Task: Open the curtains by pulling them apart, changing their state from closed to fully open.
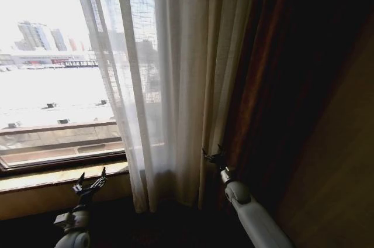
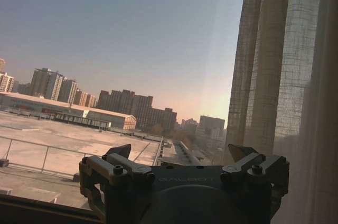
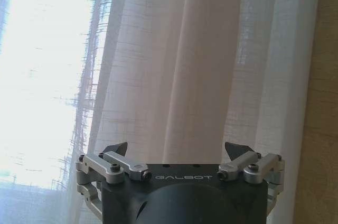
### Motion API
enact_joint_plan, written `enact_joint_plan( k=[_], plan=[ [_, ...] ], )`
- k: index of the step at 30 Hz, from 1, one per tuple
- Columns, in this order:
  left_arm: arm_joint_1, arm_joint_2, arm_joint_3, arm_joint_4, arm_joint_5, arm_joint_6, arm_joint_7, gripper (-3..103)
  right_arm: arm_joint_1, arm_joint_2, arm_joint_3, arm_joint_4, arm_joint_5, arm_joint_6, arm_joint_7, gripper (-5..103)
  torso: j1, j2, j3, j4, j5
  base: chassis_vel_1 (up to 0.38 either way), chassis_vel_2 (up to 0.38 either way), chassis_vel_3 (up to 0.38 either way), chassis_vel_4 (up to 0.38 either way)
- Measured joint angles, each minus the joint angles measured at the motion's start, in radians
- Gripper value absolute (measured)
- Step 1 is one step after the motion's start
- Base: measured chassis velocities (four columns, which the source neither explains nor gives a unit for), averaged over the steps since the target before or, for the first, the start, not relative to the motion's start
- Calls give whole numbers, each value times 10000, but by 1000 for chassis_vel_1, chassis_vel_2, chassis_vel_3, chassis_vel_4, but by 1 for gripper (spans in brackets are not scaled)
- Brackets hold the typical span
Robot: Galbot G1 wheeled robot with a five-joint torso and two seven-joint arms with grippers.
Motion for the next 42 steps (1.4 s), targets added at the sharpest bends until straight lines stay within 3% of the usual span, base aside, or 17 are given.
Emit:
enact_joint_plan(
  k=[19,30,37,42],
  plan=[
    [0,0,0,0,0,0,0,100,409,188,-194,-529,-109,202,-382,100,0,-1,1,0,-1,349,315,-363,-303],
    [0,1,-4,0,0,0,0,100,903,462,-418,-1239,55,933,-583,100,-1,-2,1,3,1,345,323,-356,-307],
    [0,0,-5,0,0,-1,-3,100,1027,476,-387,-1482,131,1264,-1387,100,0,-2,1,2,1,99,78,-59,-86],
    [0,-4,5,-4,0,0,3,100,1004,511,-431,-1473,11,1207,-1342,100,2,-2,2,-6,5,-38,-34,26,24]
  ],
)
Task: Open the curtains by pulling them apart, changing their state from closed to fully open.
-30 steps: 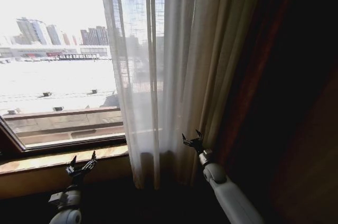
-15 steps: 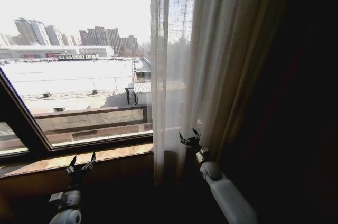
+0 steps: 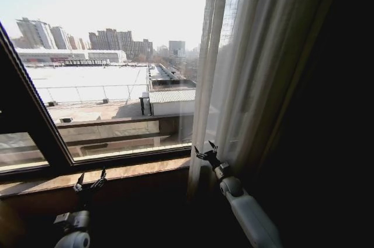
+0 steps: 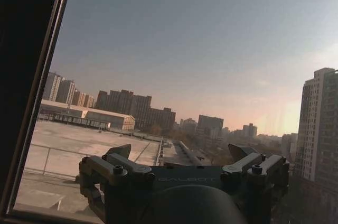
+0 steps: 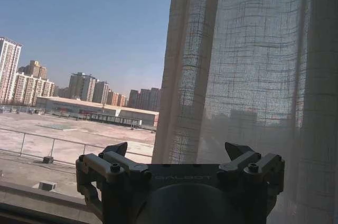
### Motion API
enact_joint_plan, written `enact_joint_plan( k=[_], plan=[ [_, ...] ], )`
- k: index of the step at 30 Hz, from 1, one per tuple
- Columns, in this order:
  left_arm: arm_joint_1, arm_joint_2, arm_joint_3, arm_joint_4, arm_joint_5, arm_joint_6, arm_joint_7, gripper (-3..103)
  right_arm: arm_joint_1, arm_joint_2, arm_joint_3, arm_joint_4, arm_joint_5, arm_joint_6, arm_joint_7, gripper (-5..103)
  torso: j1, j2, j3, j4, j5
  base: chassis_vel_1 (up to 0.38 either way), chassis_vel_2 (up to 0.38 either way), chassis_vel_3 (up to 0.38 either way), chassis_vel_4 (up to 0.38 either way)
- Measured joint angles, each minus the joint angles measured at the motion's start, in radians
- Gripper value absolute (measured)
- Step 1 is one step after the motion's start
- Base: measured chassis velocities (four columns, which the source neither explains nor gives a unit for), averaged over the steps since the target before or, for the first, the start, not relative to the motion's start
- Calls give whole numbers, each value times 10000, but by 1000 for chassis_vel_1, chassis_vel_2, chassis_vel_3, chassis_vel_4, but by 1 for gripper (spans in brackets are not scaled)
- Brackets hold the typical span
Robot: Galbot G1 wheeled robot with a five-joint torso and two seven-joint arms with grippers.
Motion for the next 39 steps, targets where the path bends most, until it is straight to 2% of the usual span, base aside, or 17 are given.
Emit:
enact_joint_plan(
  k=[5,7,13,22,26,29,34,39],
  plan=[
    [0,1,0,0,0,0,0,100,158,109,-173,-148,-38,260,374,100,0,0,0,3,0,-22,-13,19,14],
    [0,3,-3,1,0,0,-1,100,392,210,-251,-343,-394,358,476,100,0,0,0,7,-11,56,54,-34,-68],
    [0,4,-9,1,0,0,-4,100,944,398,-455,-893,-869,339,801,100,-1,1,-1,7,-6,29,22,-27,-28],
    [0,4,-4,1,0,0,-3,100,2375,1388,-724,-3330,-1893,320,1679,100,1,0,0,7,-3,0,0,0,0],
    [0,4,-5,3,0,0,-4,100,2697,1644,-725,-4146,-2130,344,1874,100,-1,1,0,7,-5,0,0,0,0],
    [0,4,-4,3,0,0,-4,100,2941,1848,-710,-4744,-2410,340,2298,100,-1,0,0,5,-3,0,0,0,0],
    [0,4,-4,3,0,0,-5,100,3133,2043,-658,-5113,-2707,274,2746,100,0,0,0,6,-3,0,0,0,0],
    [0,4,-5,3,0,0,-5,100,3132,2038,-720,-5109,-2696,284,2730,103,-2,1,-1,6,-3,0,0,0,0]
  ],
)
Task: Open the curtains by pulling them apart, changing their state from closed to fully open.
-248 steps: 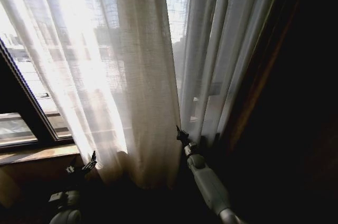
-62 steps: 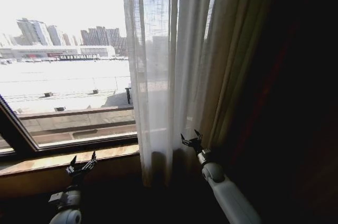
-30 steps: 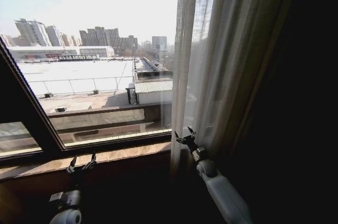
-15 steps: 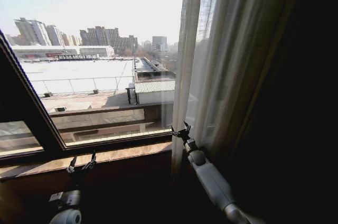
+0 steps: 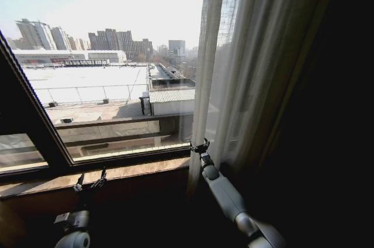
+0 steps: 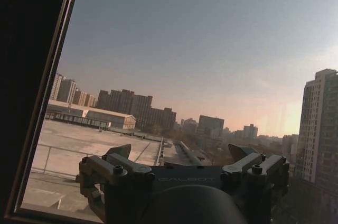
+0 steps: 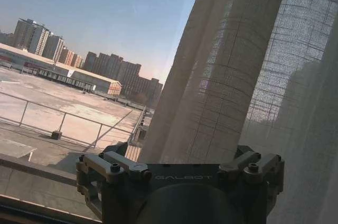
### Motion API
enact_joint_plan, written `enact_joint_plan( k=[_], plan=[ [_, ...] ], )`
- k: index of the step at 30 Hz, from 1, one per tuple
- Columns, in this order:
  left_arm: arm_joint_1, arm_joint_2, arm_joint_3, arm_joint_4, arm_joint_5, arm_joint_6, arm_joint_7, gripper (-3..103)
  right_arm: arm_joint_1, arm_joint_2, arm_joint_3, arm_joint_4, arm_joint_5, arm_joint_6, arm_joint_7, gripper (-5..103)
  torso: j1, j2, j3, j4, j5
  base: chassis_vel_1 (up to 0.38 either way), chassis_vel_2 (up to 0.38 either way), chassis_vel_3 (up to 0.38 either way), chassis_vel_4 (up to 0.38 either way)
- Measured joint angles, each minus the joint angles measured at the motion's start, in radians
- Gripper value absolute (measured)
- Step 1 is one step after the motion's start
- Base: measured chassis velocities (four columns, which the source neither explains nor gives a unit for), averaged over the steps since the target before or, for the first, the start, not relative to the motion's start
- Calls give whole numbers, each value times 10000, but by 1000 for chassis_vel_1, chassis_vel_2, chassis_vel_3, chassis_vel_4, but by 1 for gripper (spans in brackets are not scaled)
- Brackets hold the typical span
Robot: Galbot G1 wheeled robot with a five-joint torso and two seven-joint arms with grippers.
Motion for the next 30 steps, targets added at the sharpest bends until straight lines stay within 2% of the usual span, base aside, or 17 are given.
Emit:
enact_joint_plan(
  k=[2,4,6,9,10,12,13,15,16,19,22,25,27,30],
  plan=[
    [0,0,0,0,1,0,0,100,-19,-25,-23,17,44,52,-82,100,0,1,0,0,0,0,0,0,0],
    [0,0,0,0,0,0,0,100,-78,-100,-63,79,99,198,-306,90,0,1,1,-1,0,0,0,0,0],
    [0,0,0,0,0,0,0,100,-105,-129,-74,113,123,236,-362,90,1,1,1,-1,0,0,0,0,0],
    [0,0,0,0,0,0,0,100,-157,-190,-89,164,221,312,-488,74,0,1,0,-1,0,0,0,0,0],
    [0,0,0,0,0,0,0,100,-157,-190,-89,164,221,312,-488,74,0,1,0,-1,0,0,0,0,0],
    [0,0,0,0,0,0,0,100,-176,-213,-88,182,270,357,-548,63,0,1,0,-1,0,0,0,0,0],
    [0,0,0,0,0,0,0,100,-181,-221,-87,187,293,372,-568,63,0,1,0,-1,0,0,0,0,0],
    [0,0,0,0,0,0,0,100,-192,-239,-87,190,338,422,-611,52,0,1,0,-1,0,0,0,0,0],
    [0,0,0,0,0,0,0,100,-192,-239,-87,190,338,422,-611,52,0,1,0,-1,0,0,0,0,0],
    [0,0,0,0,0,0,0,100,-200,-248,-77,171,358,515,-739,36,0,1,0,-1,0,0,0,0,0],
    [1,0,0,0,0,0,0,100,-200,-241,-74,132,501,656,-890,30,0,1,0,-1,0,0,0,0,0],
    [0,0,0,0,0,0,0,100,-163,-152,-82,67,897,1174,-1185,14,0,1,0,-1,0,0,0,0,0],
    [0,0,0,0,0,0,0,100,-150,-124,-80,61,908,1278,-1262,14,0,1,0,0,0,0,0,0,0],
    [0,0,0,0,0,0,0,100,-143,-80,-87,63,881,1367,-1498,2,0,1,0,-1,0,0,0,0,0]
  ],
)
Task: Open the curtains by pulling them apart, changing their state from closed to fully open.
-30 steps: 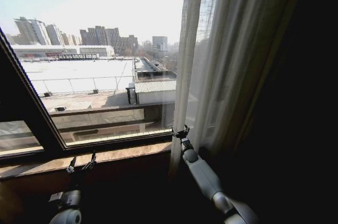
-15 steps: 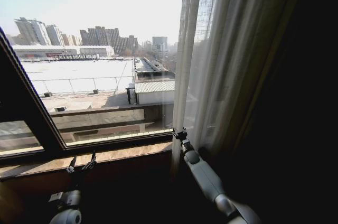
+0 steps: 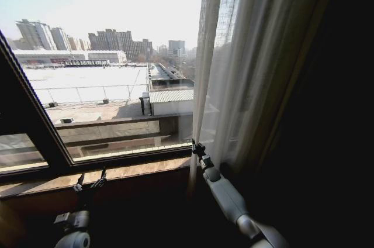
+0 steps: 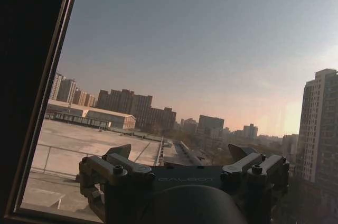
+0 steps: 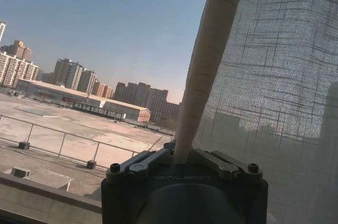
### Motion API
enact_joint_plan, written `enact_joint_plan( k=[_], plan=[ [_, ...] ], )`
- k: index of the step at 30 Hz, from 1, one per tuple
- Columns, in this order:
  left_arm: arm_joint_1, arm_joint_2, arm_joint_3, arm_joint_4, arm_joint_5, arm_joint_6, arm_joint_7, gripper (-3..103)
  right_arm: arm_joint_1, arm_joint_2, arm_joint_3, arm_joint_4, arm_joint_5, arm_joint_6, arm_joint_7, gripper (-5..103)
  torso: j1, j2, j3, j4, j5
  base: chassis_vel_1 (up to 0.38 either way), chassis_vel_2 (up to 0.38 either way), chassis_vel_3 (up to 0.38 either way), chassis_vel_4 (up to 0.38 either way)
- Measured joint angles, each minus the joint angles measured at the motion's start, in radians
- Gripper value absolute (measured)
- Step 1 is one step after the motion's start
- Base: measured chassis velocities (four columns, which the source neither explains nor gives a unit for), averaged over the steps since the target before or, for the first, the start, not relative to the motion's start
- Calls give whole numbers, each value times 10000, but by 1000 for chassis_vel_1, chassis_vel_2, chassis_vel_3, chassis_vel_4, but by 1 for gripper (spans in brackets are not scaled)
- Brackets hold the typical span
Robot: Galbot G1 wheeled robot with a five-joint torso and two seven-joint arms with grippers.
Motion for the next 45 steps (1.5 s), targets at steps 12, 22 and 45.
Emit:
enact_joint_plan(
  k=[12,22,45],
  plan=[
    [0,0,-1,0,0,0,0,100,-30,-15,39,1,108,-86,-218,0,-1,1,-1,2,0,-15,-14,13,16],
    [0,1,-1,0,0,0,0,100,-47,-65,120,-30,172,-57,-449,0,0,0,0,0,-1,-166,-153,172,164],
    [0,0,0,0,0,0,1,100,-145,-59,239,-99,216,438,-838,0,0,0,0,-1,-1,-336,-331,331,345]
  ],
)
